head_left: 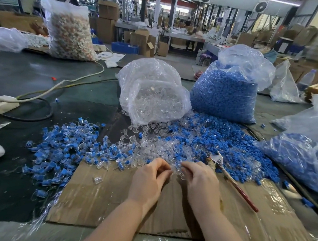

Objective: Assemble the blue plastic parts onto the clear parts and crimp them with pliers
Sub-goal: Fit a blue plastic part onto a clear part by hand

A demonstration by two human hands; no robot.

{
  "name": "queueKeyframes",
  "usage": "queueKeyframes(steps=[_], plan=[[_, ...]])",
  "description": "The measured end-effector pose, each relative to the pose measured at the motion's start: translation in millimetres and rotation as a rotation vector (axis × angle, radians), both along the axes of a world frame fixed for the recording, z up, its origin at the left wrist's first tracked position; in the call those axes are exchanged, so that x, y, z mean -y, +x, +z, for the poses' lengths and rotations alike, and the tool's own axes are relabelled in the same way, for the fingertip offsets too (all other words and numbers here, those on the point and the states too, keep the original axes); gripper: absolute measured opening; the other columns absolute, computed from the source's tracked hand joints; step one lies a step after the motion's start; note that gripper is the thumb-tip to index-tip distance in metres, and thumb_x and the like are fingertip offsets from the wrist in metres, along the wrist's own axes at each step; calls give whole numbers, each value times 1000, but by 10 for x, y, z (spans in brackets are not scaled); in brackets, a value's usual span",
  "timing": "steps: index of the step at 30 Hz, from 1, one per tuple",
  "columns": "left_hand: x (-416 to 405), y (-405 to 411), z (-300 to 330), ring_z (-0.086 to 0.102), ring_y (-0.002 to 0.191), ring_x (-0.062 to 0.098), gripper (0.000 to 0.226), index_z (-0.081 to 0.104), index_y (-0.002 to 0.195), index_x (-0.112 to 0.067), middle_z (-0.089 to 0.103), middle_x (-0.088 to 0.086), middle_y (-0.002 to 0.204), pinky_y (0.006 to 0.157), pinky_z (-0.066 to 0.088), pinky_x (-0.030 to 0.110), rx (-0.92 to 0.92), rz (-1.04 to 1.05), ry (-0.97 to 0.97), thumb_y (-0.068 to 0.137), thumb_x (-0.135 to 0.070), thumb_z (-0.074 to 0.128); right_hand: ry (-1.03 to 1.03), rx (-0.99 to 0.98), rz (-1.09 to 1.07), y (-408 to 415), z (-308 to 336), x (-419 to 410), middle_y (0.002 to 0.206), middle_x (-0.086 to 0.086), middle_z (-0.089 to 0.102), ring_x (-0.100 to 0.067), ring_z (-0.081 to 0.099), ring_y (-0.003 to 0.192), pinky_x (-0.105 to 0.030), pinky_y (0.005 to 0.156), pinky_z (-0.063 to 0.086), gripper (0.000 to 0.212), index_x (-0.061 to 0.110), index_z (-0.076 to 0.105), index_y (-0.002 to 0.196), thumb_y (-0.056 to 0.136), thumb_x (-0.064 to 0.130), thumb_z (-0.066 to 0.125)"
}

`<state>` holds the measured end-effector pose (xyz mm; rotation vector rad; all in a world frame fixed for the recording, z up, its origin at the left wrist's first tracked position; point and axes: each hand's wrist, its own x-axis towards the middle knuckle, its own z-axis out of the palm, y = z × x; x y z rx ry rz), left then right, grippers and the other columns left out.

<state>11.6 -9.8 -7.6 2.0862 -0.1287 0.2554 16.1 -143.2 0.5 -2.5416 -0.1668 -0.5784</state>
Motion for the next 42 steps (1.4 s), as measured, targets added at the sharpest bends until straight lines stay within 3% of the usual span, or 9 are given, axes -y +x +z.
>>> queueKeyframes(steps=[3,6,11,15,23,32,38,42], plan=[[-8,3,-5,60,74,-1,7,65,90,-26,65,-14,79,66,42,3,20,19,21,89,-20,61,24,-27,40,-51,-69,-11,97,-3,65,-21,53,96,-25,86,36,27,14,67,113,91,6,55],[-11,4,-11,58,77,-3,11,65,97,-24,63,-16,82,67,39,0,27,25,35,90,-18,60,111,5,35,-98,-66,7,97,0,69,-19,57,95,-19,84,36,22,13,70,105,86,5,62],[-4,-8,17,61,73,-5,16,57,83,-28,65,-14,78,65,41,2,-18,29,-67,86,-14,64,229,-26,42,-139,-54,8,82,6,68,-15,61,82,-30,78,47,2,15,69,84,82,15,70],[-5,-16,27,60,69,-9,26,54,73,-33,64,-13,70,64,42,4,-31,21,-84,84,-14,67,194,-47,46,-129,-76,2,81,5,66,-14,57,83,-27,76,43,7,14,68,83,84,22,68],[-24,-13,18,61,77,-5,20,60,78,-36,66,-16,79,75,48,14,-26,-23,10,84,-18,67,138,-54,57,-120,-97,-2,76,3,62,-15,53,80,-30,71,42,12,14,63,76,82,24,67],[-20,-29,20,62,80,1,17,62,82,-33,67,-13,81,81,51,26,-42,-51,6,87,-17,63,148,-26,87,-137,-77,1,77,7,62,-13,53,81,-24,72,39,11,15,67,80,82,26,69],[-16,-20,25,63,79,0,23,60,80,-36,68,-13,80,81,53,28,-68,-39,-63,89,-15,61,208,26,127,-175,-31,-8,80,22,53,-8,55,81,-21,75,44,17,18,67,92,77,18,75],[-17,-17,26,63,79,1,20,61,82,-35,68,-12,80,81,53,30,-72,-57,-64,88,-15,61,167,42,183,-177,-20,-2,86,11,64,-10,56,86,-22,79,45,18,19,71,94,77,16,75]])
